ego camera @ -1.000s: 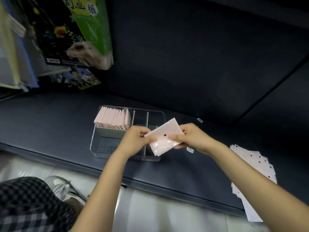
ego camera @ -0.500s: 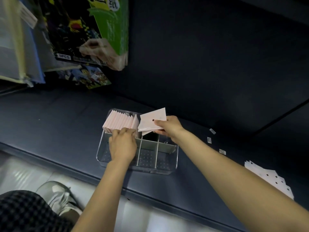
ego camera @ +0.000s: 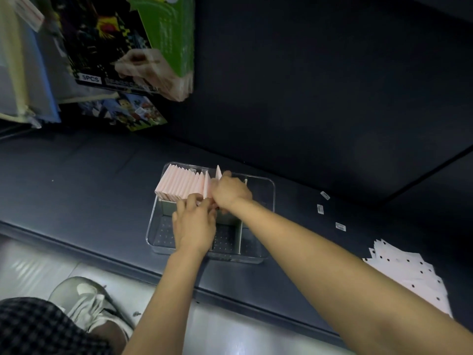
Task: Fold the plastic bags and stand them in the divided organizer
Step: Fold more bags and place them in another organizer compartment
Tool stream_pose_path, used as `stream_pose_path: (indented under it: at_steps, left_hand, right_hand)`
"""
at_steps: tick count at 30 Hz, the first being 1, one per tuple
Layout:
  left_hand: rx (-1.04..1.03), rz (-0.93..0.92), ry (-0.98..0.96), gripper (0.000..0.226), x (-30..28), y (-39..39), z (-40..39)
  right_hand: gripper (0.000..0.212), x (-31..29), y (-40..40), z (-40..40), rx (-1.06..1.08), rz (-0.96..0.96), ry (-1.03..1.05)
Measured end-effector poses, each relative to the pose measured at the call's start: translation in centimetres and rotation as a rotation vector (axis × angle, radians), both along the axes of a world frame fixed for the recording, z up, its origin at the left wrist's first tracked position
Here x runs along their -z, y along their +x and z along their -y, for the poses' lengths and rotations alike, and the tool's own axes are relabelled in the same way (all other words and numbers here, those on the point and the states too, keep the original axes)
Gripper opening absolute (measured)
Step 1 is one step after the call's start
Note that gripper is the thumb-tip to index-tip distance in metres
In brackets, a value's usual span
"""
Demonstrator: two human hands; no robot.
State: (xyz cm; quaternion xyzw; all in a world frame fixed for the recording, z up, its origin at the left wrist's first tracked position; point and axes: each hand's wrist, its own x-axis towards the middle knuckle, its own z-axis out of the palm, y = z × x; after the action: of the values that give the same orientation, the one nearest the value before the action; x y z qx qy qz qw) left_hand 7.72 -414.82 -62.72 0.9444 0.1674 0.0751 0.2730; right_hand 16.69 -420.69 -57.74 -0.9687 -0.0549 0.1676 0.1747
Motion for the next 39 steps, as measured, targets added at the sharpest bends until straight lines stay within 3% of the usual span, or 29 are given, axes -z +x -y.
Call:
stream_pose_path:
  at_steps: [3,7,10,15,19,24,28,32,36,39]
  left_hand:
    - [-0.040,0.056,-0.085,0.027,0.1,-0.3,0.3]
    - [-0.097,0.166,-0.213,0.030,0.0,-1.0,1.0]
    - [-0.126,0.198,-0.257,0.033,0.0,-1.4,1.6]
    - [-0.143,0.238,-0.248,0.028,-0.1,-2.1,2.9]
    - [-0.063,0.237,-0.257,0.024,-0.2,-2.3,5.3]
    - [0.193,0.090,-0.199,0.028,0.8,-2.7,9.4]
    - [0.346,-0.067,-0.007,0.057,3.1,-3.5,12.2]
    - [0.367,-0.096,0.111,0.071,4.1,-3.5,13.2]
    - [0.398,-0.097,0.087,0.075,4.1,-3.9,14.5]
    - [0.440,-0.075,0.075,0.077,4.3,-4.5,16.0]
  right_hand:
    - [0.054,0.3,-0.1,0.4,0.092,-0.110,0.170]
    - [0.036,0.7,-0.1,1.4,0.281,-0.353,0.520]
    - [0.035,0.9,-0.1,1.7,0.351,-0.410,0.620]
    - [0.050,1.7,-0.1,2.2,0.218,-0.269,0.354]
    - [0.062,1.2,-1.0,4.3,0.124,-0.161,0.367]
    - [0.033,2.1,-5.0,15.2,0.176,0.078,0.395]
    - [0.015,3.9,-8.9,28.6,0.341,0.155,0.330]
    - [0.037,5.9,-13.8,40.8,0.507,0.170,0.050]
    - [0.074,7.8,-17.6,46.8,0.433,-0.043,-0.160]
    - [0.062,9.1,-18.8,47.7,0.341,-0.014,-0.208]
